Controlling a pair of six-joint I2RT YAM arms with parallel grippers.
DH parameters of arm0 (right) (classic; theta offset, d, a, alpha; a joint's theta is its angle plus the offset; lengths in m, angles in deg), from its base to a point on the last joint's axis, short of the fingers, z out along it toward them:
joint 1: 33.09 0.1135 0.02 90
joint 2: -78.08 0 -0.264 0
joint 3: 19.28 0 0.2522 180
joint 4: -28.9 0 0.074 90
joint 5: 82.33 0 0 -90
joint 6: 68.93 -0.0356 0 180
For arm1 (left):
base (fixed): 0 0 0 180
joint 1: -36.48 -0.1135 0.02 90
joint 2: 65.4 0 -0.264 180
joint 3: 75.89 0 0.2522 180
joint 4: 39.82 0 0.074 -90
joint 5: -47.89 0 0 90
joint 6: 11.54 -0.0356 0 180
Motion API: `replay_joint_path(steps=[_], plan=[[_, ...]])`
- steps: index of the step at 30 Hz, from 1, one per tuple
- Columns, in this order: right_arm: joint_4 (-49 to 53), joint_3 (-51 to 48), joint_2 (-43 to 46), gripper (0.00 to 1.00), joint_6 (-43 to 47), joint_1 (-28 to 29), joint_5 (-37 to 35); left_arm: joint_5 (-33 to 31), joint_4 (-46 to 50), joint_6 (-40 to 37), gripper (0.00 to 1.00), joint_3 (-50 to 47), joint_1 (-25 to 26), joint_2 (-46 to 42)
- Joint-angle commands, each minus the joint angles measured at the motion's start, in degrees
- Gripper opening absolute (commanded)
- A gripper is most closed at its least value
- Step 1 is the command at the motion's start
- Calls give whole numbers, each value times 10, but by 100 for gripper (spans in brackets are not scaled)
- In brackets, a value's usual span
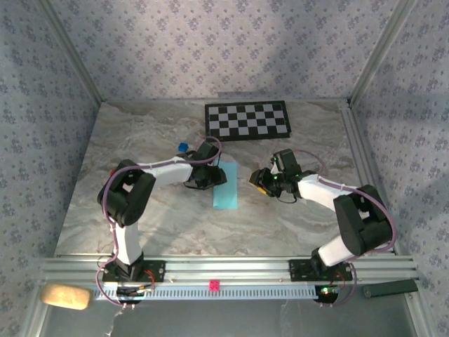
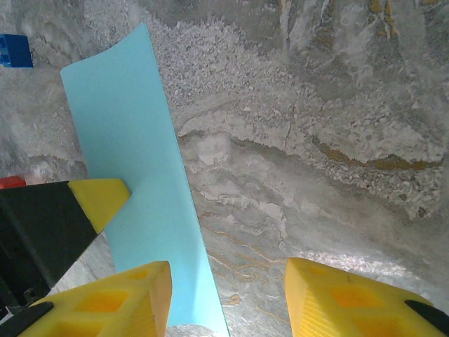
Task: Fold a paper plane with a square sheet of paper (pick it up from the middle)
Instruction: Hold the square sheet of paper at the center of the table.
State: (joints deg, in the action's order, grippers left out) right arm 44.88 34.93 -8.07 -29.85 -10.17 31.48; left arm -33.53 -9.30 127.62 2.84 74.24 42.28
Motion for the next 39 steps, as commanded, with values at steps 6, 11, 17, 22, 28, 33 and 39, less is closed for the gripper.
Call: replay_joint_path(steps=[6, 11, 17, 22, 28, 33, 39], plan=[[16, 15, -9, 48, 13, 5, 4, -41, 58, -5, 44, -10, -8, 55], [14, 18, -12, 48, 15, 5, 8, -40, 58, -11, 45, -9, -8, 58], [13, 30, -26, 46, 22, 14, 21, -51, 70, -17, 45, -1, -6, 58], [15, 36, -34, 46, 23, 20, 19, -49, 68, -20, 43, -2, -6, 59], [17, 39, -39, 46, 24, 22, 19, -48, 69, -35, 42, 0, -6, 57], [18, 40, -39, 46, 26, 22, 19, -50, 76, -41, 42, 8, -7, 64], [17, 40, -39, 46, 28, 22, 20, -47, 74, -40, 43, 10, -7, 70]])
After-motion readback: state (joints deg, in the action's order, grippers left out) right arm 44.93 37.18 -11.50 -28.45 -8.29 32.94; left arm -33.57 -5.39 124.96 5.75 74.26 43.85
